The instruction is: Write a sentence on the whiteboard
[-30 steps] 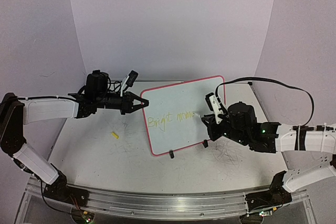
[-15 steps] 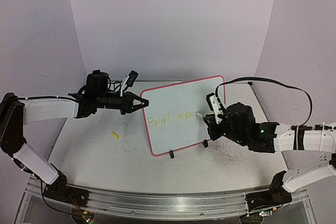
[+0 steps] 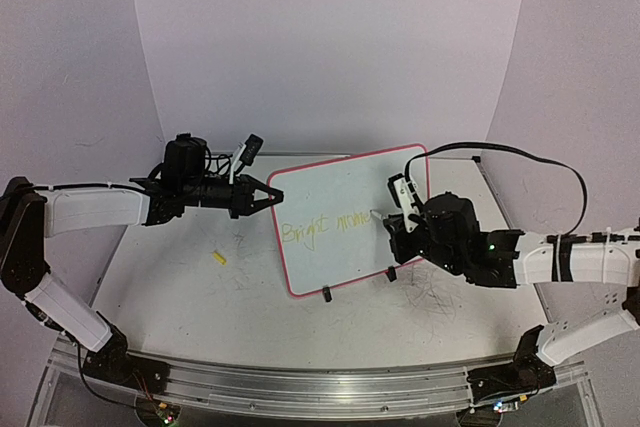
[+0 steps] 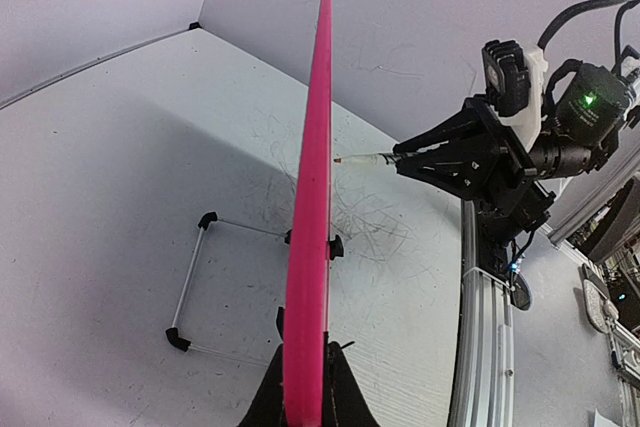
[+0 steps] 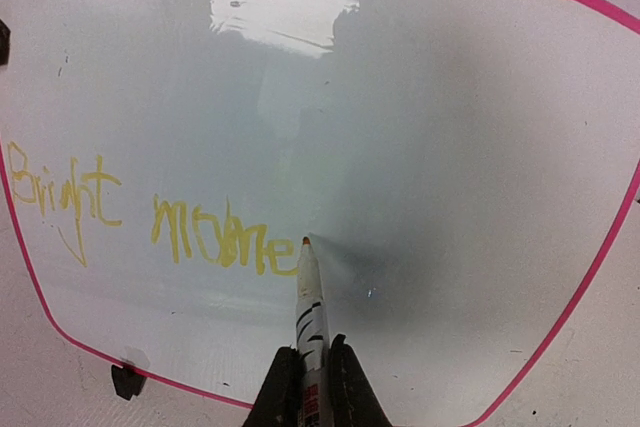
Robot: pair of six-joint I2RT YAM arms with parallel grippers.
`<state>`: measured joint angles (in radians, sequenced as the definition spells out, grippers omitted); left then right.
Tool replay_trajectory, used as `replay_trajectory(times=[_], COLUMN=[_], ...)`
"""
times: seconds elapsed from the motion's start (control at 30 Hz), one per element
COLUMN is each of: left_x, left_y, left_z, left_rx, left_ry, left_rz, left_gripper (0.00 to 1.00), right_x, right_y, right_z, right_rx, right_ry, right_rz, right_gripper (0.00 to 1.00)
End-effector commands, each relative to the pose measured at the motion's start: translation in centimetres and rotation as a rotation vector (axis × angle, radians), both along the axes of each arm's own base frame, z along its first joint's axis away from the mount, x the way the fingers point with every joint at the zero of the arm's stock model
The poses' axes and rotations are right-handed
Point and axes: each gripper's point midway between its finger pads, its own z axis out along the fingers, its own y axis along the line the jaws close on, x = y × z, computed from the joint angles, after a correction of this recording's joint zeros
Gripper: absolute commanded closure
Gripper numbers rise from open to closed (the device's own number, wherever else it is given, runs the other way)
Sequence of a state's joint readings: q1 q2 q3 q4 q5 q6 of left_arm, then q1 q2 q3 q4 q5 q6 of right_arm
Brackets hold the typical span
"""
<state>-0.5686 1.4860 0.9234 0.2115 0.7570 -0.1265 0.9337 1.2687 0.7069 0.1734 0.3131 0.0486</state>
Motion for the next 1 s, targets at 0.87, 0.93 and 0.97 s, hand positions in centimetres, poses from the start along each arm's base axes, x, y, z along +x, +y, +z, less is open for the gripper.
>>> replay_trajectory(times=[0.87, 0.93, 0.97], left_x=[0.3, 0.3, 0.3], left_y=[0.3, 0.3, 0.3], left_z=[-1.9, -1.9, -1.9], left_rx=[0.086, 0.087, 0.086], left_ry=[-0.062, -0.062, -0.062], left_rz=[0.007, 0.007, 0.006], left_gripper=[1.0, 1.0, 1.0], right_x=[0.4, 0.3, 0.3], right_y=[-0.3, -0.3, -0.3], right_z=[-1.2, -1.6, -1.8], right_rx=[0.005, 0.004, 0.003], right_ry=[0.051, 0.063, 0.067], right_rz=[-0.052, -0.05, -0.049], right_gripper=[1.0, 1.0, 1.0])
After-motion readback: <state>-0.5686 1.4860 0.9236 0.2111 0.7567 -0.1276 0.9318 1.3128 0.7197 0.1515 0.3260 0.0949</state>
